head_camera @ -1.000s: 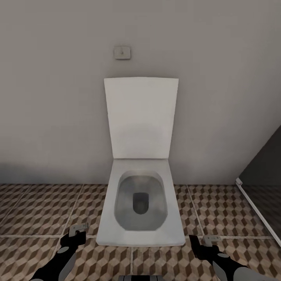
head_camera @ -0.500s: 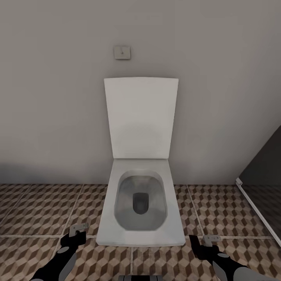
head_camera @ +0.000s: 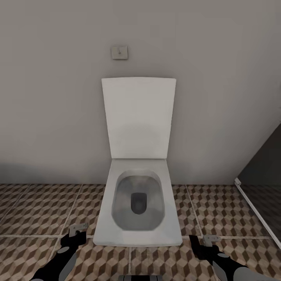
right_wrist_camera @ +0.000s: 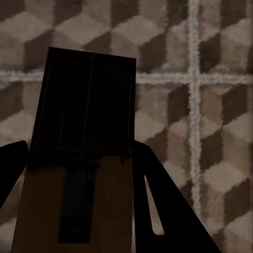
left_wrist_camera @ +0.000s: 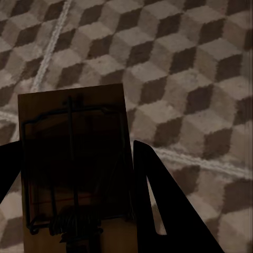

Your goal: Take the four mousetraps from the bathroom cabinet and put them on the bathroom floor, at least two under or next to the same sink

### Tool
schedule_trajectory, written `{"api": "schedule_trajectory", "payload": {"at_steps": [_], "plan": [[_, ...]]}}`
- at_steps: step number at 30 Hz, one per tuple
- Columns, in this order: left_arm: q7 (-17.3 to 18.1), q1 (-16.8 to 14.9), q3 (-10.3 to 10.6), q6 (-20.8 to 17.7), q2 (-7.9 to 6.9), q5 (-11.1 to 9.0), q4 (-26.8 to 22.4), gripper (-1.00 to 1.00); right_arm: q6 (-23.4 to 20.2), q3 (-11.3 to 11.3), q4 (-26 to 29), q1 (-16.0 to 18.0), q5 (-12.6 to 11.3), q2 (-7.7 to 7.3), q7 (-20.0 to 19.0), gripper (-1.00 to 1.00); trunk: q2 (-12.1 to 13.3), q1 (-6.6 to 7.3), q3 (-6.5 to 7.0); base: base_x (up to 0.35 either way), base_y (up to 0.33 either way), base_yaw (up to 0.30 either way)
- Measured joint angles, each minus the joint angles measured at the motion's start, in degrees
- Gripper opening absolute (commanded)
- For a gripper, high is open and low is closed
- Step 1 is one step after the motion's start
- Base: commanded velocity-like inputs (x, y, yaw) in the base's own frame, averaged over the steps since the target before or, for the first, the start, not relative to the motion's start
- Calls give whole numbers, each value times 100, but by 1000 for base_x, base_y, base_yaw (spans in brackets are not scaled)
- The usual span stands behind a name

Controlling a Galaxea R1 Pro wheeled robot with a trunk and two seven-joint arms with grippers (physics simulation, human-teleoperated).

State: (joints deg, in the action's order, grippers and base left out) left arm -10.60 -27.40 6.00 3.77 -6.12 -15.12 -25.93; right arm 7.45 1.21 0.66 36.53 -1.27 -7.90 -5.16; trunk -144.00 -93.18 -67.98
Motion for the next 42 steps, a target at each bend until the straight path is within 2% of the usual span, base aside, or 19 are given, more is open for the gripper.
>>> {"api": "schedule_trajectory", "payload": {"at_steps": [15,26,32,39,42], "plan": [[42,0,34,-37,-8,13,-27,-100,-1,-5,25,0,0,-15,2,-100,0,0,0,0,-7,0],[52,-2,30,-53,-53,25,-109,-100,-3,-38,732,0,-2,-11,0,-100,0,0,0,0,0,0],[49,-8,38,-61,-21,30,-533,-100,-8,-39,1173,0,-5,-8,3,-100,0,0,0,0,0,0],[137,-9,36,-80,-35,41,-667,-100,-9,-30,1271,0,-14,-8,6,-100,0,0,0,0,0,0],[159,-8,36,-81,-44,49,-668,-100,-9,-13,1271,0,-16,-5,4,-100,-4,-8,-66,0,0,0]]}}
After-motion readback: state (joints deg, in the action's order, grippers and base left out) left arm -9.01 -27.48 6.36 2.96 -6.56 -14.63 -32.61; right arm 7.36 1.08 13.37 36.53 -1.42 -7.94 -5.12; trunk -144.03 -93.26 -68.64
